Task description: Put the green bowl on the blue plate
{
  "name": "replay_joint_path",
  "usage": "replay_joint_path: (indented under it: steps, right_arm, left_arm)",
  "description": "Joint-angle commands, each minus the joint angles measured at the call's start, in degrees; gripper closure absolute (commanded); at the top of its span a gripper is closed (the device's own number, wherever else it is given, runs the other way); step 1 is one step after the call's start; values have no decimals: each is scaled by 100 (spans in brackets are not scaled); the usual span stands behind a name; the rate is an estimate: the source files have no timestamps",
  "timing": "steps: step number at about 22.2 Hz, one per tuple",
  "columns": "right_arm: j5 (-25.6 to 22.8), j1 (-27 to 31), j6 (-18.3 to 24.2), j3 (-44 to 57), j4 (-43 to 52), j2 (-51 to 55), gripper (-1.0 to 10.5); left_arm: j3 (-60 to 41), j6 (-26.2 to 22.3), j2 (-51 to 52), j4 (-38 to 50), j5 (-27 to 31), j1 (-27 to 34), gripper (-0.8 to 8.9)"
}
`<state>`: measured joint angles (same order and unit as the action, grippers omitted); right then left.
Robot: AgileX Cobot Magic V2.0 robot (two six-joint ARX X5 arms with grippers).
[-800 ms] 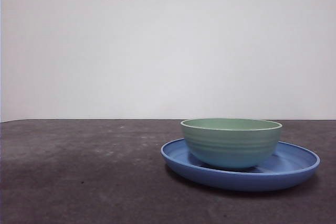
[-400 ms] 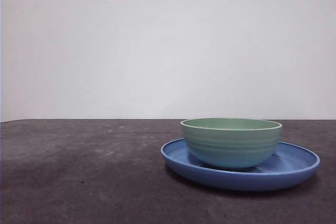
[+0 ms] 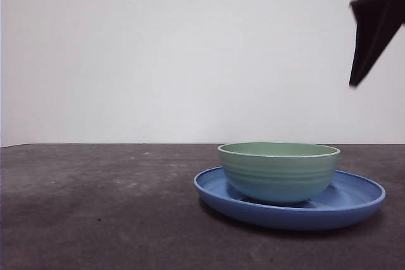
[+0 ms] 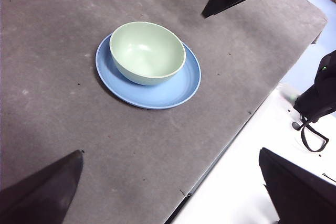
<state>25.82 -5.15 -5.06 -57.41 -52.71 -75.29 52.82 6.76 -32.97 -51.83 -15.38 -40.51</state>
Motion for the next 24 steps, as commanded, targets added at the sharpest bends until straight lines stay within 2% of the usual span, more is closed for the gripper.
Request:
replay_joint_path:
  steps: [1,6,10,13,16,19,24]
  right_arm:
    - [-214,4,105,-94,144,-407,436]
    - [-555,9,127,-94,455,-999,437]
    - [-597,7,125,-94,713,-1325,522]
    - [-595,2,125,-94,946,-1556,536]
    - [-439,2,138,-94,1106,-1832,634]
    - [98,-24,269,-94,1287,-2026,634]
    - [120,-140,289,-94,1421,-2247,725]
  left_arm:
    - [72,20,-26,44,-37,-33,251]
    - [72,17,-26,44,-37,-33,251]
    - [72,17,-26,46,-37,-33,251]
    - [72,17,-26,46,-37,-33,251]
    - [72,17,-26,46,-37,-33,251]
    - [72,17,-26,44,-37,-33,251]
    - [72,17,-26,44,-37,-33,251]
